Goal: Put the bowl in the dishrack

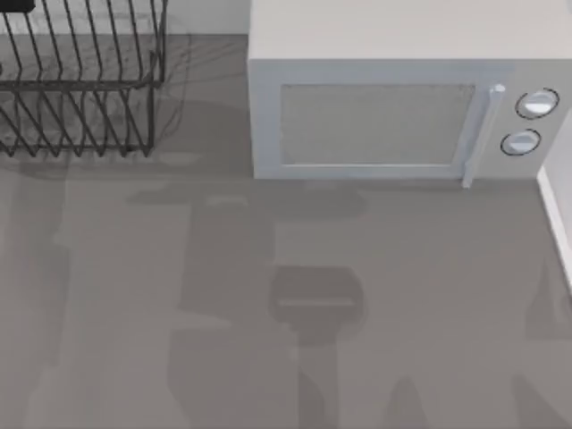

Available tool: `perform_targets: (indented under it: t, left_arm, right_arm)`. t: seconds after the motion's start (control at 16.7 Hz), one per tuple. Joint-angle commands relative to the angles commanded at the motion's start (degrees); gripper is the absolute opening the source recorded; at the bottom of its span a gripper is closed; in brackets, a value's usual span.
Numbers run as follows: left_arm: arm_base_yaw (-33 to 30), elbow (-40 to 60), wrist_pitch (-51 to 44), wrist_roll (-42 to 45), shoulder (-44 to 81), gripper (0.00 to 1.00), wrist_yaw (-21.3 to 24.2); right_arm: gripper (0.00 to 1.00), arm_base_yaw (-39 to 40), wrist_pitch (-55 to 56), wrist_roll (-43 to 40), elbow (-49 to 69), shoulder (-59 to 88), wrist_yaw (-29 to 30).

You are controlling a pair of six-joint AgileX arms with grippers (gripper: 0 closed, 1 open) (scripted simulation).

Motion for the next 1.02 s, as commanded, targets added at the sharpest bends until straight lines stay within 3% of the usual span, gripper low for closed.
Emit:
perform_targets:
  t: [0.42,1.02]
  left_arm:
    - [-0.52,-1.16,3.4,-0.17,2.79,0.0,-0.47]
    - [-0.52,-1.16,3.4,-0.17,2.79,0.75,-0.47]
  right_arm:
    - [1.0,0.0,0.0,0.0,0.0,0.0,0.0]
    - [1.0,0.0,0.0,0.0,0.0,0.0,0.0]
